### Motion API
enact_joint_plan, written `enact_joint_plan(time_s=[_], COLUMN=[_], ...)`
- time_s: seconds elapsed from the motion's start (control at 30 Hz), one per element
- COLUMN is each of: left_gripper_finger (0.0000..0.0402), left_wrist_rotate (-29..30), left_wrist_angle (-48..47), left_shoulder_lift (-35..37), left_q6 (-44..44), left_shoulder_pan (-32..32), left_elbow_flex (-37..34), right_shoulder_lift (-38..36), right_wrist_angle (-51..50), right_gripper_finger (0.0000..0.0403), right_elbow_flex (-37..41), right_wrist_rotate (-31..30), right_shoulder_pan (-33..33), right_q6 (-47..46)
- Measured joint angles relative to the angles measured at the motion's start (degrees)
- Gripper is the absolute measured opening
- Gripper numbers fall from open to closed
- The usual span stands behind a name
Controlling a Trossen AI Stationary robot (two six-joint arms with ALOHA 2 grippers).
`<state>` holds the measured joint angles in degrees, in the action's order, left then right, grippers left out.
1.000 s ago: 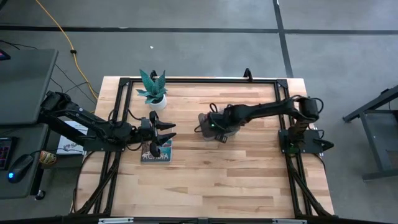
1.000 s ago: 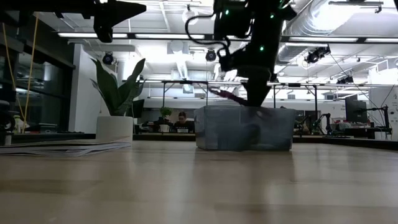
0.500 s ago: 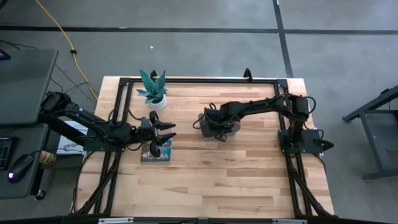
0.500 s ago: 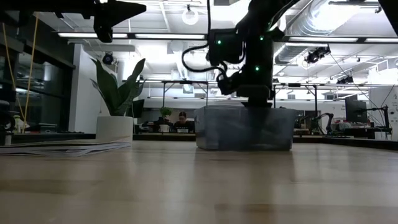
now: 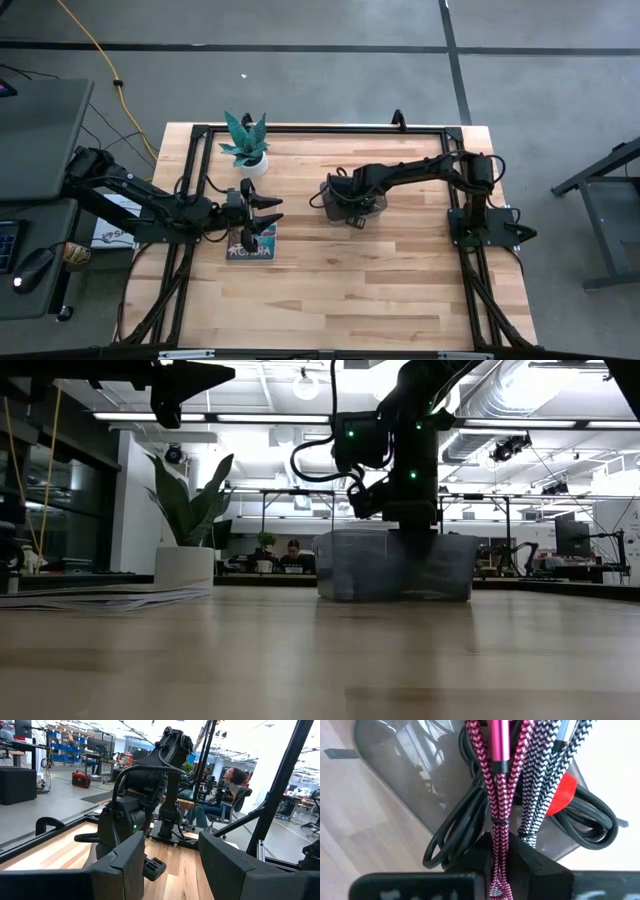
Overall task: Pick and place USB-C Cables
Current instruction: Put the pink USB cable into the black bin
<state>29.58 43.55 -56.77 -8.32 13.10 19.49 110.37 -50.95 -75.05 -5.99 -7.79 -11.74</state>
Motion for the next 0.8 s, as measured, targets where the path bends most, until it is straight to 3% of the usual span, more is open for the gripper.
enact_joint_plan(time_s=[0.5,0.8], left_gripper_finger=[0.0168,0.0168], left_wrist_rotate=[0.0,0.0], left_wrist_angle=[0.0,0.0], left_shoulder_lift=[0.0,0.0], left_q6=[0.0,0.0], left_shoulder_pan=[0.0,0.0], left_elbow_flex=[0.0,0.0], right_shoulder_lift=[0.0,0.0], right_wrist_angle=[0.0,0.2], right_gripper_finger=[0.0046,0.0135], right_elbow_flex=[0.1,0.1], right_wrist_rotate=[1.4,0.8], right_shoulder_pan=[0.0,-0.1], right_q6=[-0.2,-0.7])
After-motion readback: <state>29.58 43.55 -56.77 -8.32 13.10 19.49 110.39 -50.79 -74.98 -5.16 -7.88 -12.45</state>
